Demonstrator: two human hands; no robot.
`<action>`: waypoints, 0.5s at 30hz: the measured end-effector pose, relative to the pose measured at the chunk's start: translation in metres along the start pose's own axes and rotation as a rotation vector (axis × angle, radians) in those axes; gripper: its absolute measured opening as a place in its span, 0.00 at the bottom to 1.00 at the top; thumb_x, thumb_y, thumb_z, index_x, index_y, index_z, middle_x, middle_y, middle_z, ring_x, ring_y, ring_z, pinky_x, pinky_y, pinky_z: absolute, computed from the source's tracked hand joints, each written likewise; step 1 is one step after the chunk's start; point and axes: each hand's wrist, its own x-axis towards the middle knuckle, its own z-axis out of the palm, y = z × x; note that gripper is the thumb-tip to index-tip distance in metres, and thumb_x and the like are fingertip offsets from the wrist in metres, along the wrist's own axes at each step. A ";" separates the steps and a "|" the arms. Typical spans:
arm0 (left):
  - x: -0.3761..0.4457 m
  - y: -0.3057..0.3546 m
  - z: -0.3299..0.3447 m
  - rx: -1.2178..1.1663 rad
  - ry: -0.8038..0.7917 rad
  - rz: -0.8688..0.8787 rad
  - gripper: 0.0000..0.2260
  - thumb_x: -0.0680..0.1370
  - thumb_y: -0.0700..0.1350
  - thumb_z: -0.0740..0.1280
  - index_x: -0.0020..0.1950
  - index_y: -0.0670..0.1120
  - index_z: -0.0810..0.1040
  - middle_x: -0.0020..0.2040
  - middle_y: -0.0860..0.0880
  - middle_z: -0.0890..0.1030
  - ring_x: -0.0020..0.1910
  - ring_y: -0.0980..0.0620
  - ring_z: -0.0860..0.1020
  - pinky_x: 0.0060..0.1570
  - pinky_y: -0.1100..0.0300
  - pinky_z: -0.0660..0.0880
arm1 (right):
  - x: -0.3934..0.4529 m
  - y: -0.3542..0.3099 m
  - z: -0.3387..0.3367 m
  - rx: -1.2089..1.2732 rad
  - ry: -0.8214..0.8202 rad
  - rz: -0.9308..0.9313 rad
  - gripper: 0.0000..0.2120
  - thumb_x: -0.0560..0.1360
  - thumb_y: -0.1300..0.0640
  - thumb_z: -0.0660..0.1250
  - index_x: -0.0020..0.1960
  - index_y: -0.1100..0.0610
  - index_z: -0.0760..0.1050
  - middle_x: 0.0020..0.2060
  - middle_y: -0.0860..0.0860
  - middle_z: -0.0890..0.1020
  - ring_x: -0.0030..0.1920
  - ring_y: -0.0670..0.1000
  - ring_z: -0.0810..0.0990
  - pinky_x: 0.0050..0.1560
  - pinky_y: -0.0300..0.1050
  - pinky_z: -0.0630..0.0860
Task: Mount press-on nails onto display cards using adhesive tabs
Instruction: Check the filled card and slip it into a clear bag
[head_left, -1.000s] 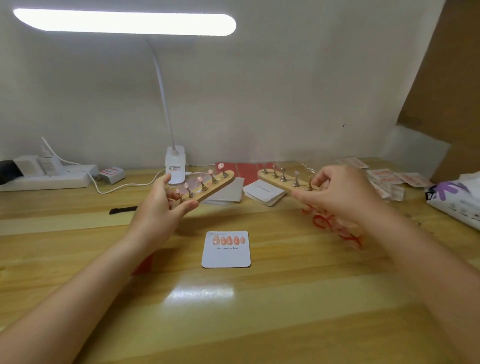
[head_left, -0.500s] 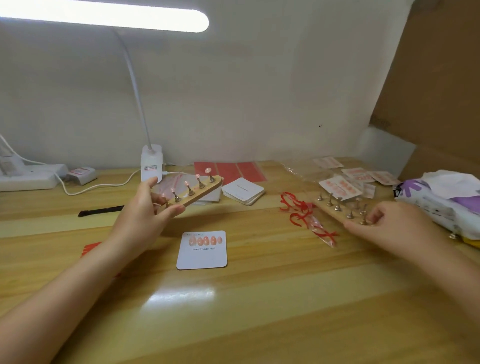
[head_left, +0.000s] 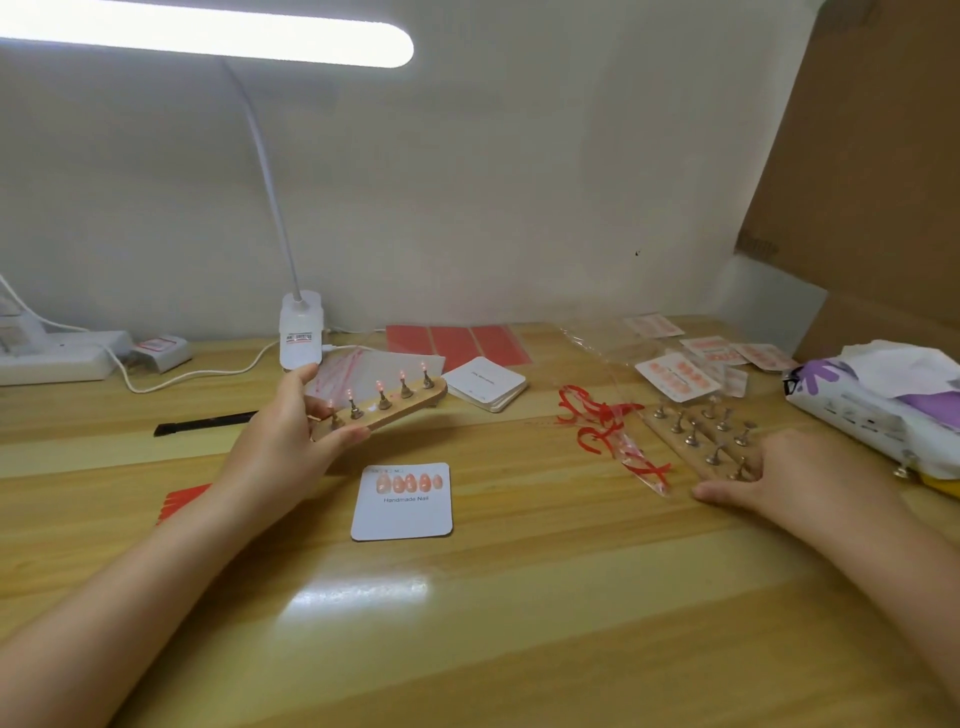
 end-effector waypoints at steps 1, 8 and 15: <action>0.000 0.001 0.000 0.008 -0.001 0.000 0.40 0.70 0.55 0.74 0.76 0.50 0.57 0.47 0.58 0.75 0.43 0.58 0.74 0.41 0.58 0.69 | -0.002 -0.003 -0.005 -0.035 0.011 -0.008 0.31 0.63 0.25 0.65 0.30 0.54 0.69 0.26 0.48 0.74 0.28 0.48 0.72 0.26 0.41 0.60; -0.003 0.009 0.001 0.073 -0.029 0.009 0.39 0.72 0.52 0.74 0.77 0.50 0.57 0.51 0.54 0.76 0.53 0.50 0.75 0.50 0.55 0.71 | -0.007 -0.063 -0.049 -0.022 0.337 -0.244 0.25 0.75 0.36 0.60 0.30 0.54 0.69 0.28 0.50 0.74 0.31 0.50 0.74 0.25 0.41 0.62; -0.007 0.011 0.000 0.075 -0.047 0.023 0.39 0.72 0.51 0.74 0.77 0.50 0.56 0.53 0.53 0.76 0.57 0.49 0.75 0.57 0.54 0.72 | -0.001 -0.165 -0.032 0.555 0.036 -0.440 0.14 0.73 0.43 0.66 0.52 0.51 0.77 0.47 0.47 0.81 0.44 0.49 0.78 0.39 0.43 0.75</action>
